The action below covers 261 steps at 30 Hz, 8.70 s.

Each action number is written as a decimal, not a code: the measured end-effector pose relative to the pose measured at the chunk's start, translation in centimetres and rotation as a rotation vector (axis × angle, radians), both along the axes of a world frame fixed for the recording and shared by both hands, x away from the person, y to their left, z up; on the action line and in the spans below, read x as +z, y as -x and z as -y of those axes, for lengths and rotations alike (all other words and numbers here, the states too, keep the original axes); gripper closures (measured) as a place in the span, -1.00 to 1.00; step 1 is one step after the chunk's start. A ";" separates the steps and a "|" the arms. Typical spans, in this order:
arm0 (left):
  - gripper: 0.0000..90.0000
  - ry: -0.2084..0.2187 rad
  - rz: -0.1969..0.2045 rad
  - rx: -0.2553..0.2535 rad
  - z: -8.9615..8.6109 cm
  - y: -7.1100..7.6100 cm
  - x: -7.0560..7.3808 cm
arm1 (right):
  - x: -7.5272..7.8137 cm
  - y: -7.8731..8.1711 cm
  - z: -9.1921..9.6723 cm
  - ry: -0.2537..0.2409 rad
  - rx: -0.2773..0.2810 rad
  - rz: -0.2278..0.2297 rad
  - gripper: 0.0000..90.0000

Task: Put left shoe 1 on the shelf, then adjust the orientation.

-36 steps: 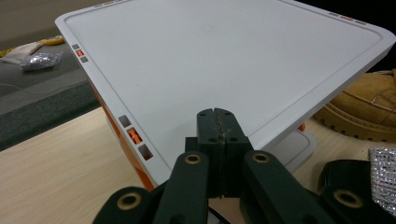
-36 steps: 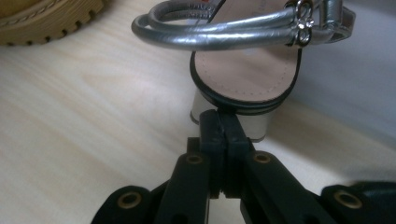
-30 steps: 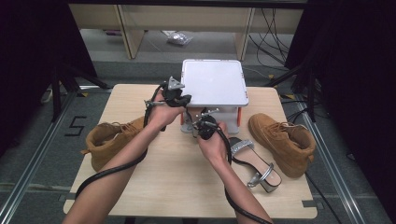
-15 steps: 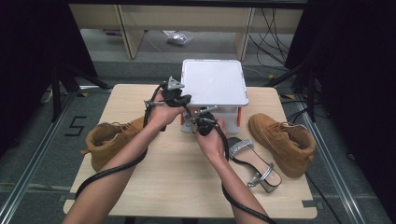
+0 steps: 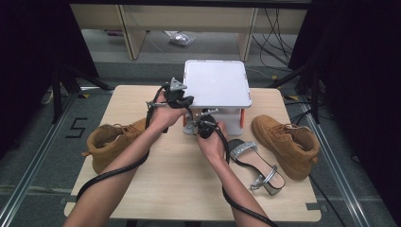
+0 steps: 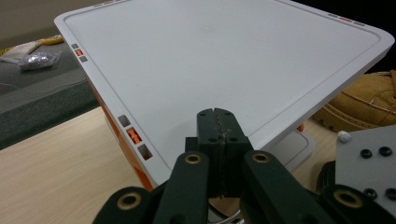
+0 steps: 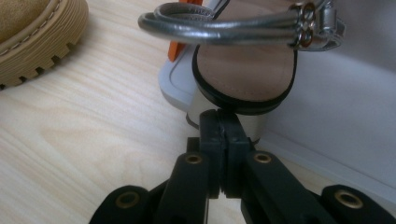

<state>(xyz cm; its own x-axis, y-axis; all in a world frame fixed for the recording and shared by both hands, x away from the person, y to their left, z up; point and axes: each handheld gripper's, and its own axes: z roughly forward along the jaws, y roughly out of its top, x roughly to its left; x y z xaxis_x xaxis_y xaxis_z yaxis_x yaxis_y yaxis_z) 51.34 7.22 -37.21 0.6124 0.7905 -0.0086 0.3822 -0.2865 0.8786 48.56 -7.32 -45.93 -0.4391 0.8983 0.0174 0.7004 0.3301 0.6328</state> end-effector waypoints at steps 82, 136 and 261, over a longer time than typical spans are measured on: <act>0.99 0.025 -0.019 0.013 -0.1 -0.2 0.0 | 3.6 8.9 19.0 0.142 0.021 -0.320 -0.18; 0.99 0.010 -0.018 0.001 0.0 -0.2 0.1 | -0.9 5.8 18.1 0.250 0.023 -0.561 -0.04; 0.99 -0.008 -0.015 0.003 0.1 -0.1 0.2 | 5.5 5.1 11.5 -0.062 -0.265 -0.322 0.42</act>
